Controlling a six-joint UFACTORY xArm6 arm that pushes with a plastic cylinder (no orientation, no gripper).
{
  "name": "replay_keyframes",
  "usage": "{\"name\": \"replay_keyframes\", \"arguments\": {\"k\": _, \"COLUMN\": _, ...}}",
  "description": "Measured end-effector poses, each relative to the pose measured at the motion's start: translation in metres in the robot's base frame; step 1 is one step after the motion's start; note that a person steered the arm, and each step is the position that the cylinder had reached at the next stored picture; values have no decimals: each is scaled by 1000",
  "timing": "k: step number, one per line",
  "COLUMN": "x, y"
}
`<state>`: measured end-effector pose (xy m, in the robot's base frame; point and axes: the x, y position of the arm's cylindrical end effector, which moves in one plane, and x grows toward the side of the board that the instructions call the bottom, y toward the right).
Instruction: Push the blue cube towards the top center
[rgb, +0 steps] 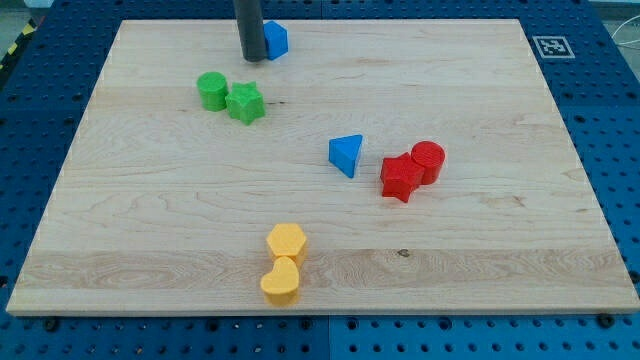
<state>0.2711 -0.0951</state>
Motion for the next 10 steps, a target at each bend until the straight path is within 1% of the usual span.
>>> {"name": "replay_keyframes", "arguments": {"k": 1, "x": 9, "y": -13}}
{"name": "replay_keyframes", "arguments": {"k": 2, "x": 7, "y": -31}}
{"name": "replay_keyframes", "arguments": {"k": 4, "x": -24, "y": -33}}
{"name": "replay_keyframes", "arguments": {"k": 8, "x": -24, "y": 30}}
{"name": "replay_keyframes", "arguments": {"k": 9, "x": -24, "y": 36}}
{"name": "replay_keyframes", "arguments": {"k": 10, "x": -14, "y": 37}}
